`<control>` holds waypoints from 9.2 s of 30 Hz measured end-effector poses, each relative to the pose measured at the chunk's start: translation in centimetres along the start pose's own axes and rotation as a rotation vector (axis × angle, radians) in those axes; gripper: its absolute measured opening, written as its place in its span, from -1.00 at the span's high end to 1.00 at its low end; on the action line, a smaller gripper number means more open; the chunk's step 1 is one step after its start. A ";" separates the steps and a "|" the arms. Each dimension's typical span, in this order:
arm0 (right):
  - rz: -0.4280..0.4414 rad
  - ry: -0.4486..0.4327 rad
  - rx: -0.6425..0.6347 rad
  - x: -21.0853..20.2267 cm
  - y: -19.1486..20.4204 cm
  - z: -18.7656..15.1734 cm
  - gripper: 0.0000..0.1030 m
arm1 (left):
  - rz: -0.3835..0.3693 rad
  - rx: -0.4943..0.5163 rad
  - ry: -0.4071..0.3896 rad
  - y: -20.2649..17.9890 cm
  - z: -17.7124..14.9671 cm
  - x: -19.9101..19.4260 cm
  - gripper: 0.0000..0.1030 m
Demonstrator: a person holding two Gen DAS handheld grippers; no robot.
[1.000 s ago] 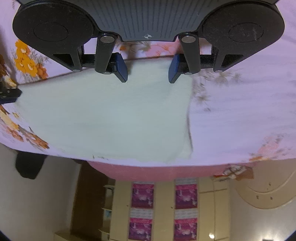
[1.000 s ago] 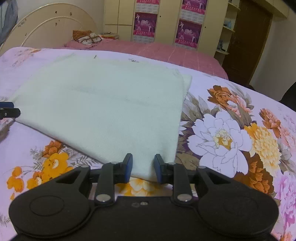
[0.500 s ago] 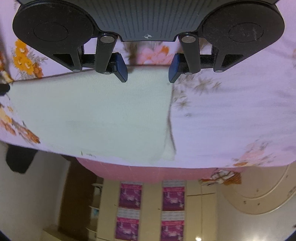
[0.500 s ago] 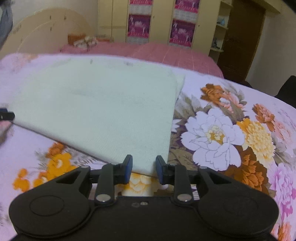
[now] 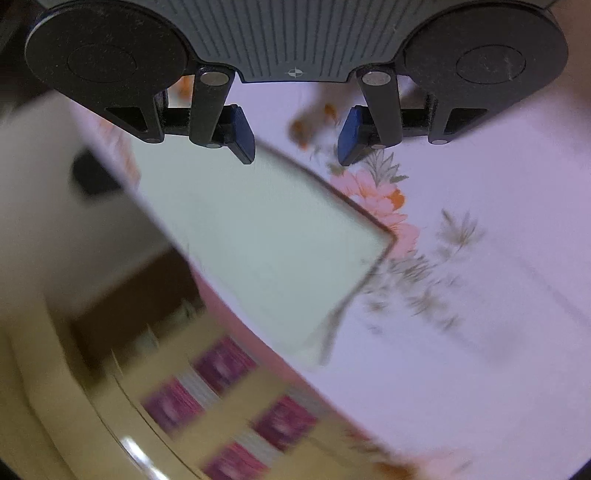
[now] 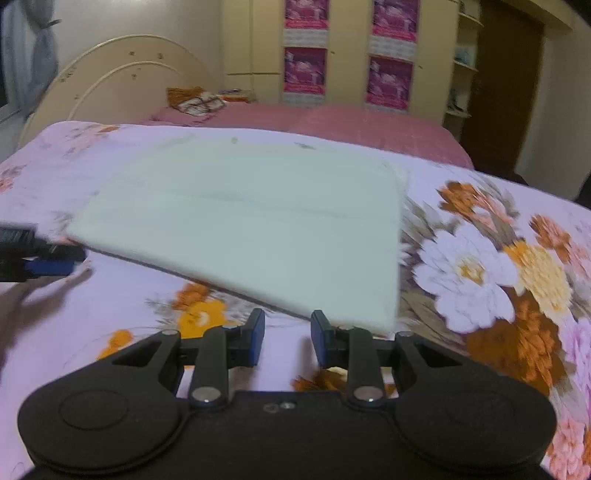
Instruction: Fold small clothes
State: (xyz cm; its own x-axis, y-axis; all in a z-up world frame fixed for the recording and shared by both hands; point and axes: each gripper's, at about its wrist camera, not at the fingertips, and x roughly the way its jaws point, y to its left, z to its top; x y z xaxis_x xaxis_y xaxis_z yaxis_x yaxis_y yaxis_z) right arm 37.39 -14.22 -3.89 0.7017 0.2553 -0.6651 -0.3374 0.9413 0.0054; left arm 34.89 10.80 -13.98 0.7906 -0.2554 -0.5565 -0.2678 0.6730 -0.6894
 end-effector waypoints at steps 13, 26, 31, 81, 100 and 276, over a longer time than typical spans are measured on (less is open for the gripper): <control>0.158 -0.076 0.149 3.1 -0.3 4.1 0.90 | -0.054 -0.208 -0.126 0.4 1.9 6.0 0.06; 0.192 -0.070 0.170 9.5 0.2 7.7 0.90 | -0.050 -0.228 -0.214 -0.6 5.2 9.5 0.87; 0.200 -0.107 0.168 9.9 0.4 8.7 0.90 | -0.043 -0.216 -0.229 -0.6 4.7 9.8 0.87; 0.355 -0.231 0.941 6.2 -19.8 1.9 -0.08 | -0.184 0.633 0.034 -24.0 1.6 10.2 -0.41; 0.404 -0.028 0.684 11.2 -12.8 5.8 0.17 | 0.104 0.460 0.035 -12.9 9.1 13.9 -0.41; 0.225 -0.076 0.703 7.0 -16.2 5.2 -0.42 | -0.093 0.336 0.248 -15.0 8.3 15.2 -0.49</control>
State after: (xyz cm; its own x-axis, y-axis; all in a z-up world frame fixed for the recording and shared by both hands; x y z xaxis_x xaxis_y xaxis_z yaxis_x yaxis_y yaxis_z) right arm 51.06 -26.49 -4.74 0.7130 0.4496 -0.5381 -0.0148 0.7769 0.6294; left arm 55.51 2.58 -8.24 0.6354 -0.4578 -0.6219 0.0258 0.8175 -0.5754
